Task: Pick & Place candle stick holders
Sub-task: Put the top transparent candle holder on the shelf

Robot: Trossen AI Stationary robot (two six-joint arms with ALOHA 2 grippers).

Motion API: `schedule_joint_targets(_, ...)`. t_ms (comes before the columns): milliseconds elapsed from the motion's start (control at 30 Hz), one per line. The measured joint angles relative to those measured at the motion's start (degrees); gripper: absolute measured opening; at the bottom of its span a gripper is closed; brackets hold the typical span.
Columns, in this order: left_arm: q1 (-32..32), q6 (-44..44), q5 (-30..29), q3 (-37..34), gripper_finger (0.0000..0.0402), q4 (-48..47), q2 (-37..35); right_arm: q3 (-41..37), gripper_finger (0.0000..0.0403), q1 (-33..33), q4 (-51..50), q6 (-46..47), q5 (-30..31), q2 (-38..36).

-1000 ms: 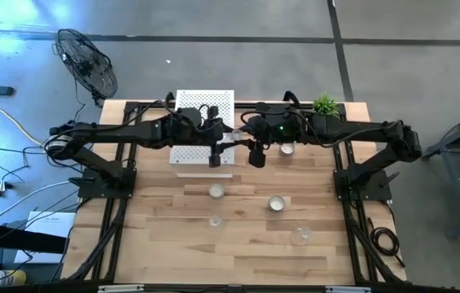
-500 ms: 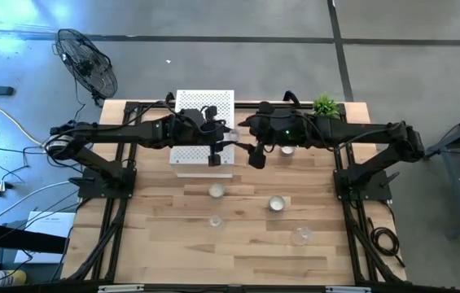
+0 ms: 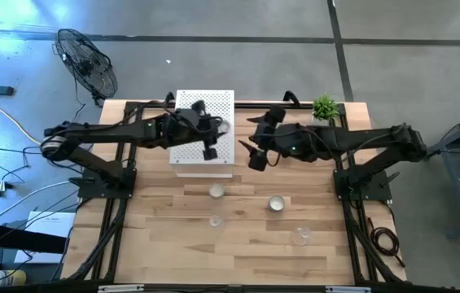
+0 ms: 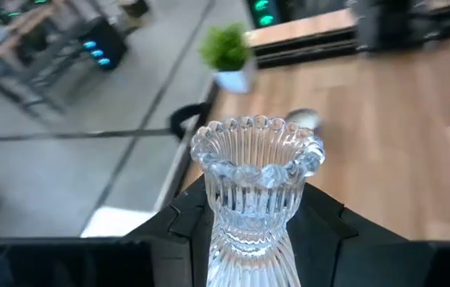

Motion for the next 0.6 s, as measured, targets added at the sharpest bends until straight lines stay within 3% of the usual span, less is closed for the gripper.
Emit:
schedule_joint_targets(200,0.1,0.0,-10.0,0.0,0.0118,-3.3,-5.2,-0.1,0.0315,2.6,-3.2,1.1,10.7,-1.5)
schedule_joint_targets(400,4.3,-4.7,-19.8,0.0,0.0118,-5.6,-10.5,0.0,0.0316,3.1,-4.9,8.0,14.6,-3.0)
schedule_joint_targets(500,8.9,-8.6,-18.6,0.1,0.0118,-6.5,-12.1,-0.1,0.0316,3.1,-5.0,10.0,14.3,-3.7)
schedule_joint_targets(600,15.2,-11.7,-12.0,0.1,0.0118,-6.4,-13.2,-0.1,0.0316,3.3,-5.3,10.6,13.2,-4.7)
